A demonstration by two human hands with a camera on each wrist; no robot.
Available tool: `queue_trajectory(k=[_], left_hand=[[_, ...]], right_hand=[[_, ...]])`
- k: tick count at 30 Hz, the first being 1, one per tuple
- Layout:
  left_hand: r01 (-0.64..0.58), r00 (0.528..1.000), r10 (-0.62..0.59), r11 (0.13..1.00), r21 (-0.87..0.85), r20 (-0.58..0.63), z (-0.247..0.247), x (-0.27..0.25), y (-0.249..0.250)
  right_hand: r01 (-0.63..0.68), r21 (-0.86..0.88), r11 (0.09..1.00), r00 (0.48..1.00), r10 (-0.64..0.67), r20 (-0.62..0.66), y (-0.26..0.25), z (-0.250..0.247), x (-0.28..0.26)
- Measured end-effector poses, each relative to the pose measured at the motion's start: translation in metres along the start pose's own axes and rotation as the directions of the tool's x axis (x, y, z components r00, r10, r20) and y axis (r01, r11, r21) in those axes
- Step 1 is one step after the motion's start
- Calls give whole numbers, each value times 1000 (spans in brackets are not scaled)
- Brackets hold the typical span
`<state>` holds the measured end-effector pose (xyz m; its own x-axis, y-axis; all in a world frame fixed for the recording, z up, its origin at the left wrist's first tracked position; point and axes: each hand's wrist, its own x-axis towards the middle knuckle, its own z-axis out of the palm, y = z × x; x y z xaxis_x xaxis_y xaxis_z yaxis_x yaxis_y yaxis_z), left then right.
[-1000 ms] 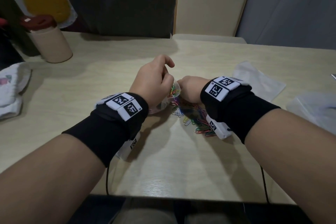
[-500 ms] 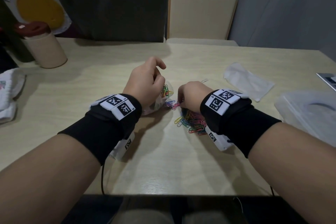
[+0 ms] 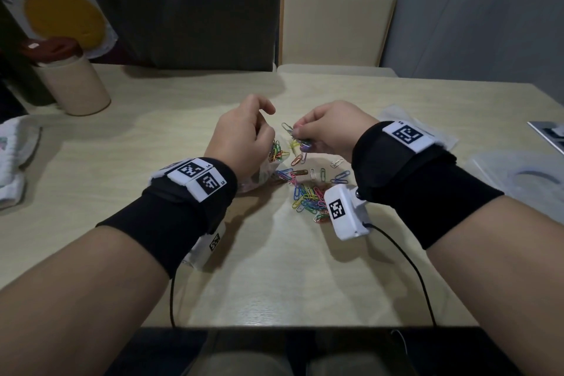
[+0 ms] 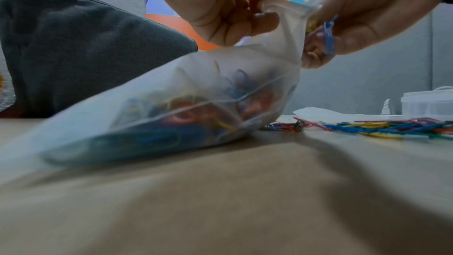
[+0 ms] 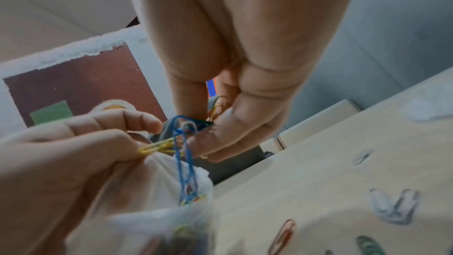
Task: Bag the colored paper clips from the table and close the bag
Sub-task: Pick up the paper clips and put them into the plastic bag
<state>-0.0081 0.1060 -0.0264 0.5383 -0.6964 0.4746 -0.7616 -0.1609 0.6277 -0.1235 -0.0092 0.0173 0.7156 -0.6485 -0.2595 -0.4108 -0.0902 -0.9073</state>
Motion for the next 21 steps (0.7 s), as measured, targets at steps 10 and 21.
queue_trajectory(k=[10, 21], left_hand=[[32, 999, -34, 998, -50, -37, -1, -1, 0], [18, 1000, -19, 991, -130, -10, -2, -4, 2]], right_hand=[[-111, 10, 994, 987, 110, 114, -7, 27, 15], [44, -543, 839, 997, -69, -25, -8, 36, 7]])
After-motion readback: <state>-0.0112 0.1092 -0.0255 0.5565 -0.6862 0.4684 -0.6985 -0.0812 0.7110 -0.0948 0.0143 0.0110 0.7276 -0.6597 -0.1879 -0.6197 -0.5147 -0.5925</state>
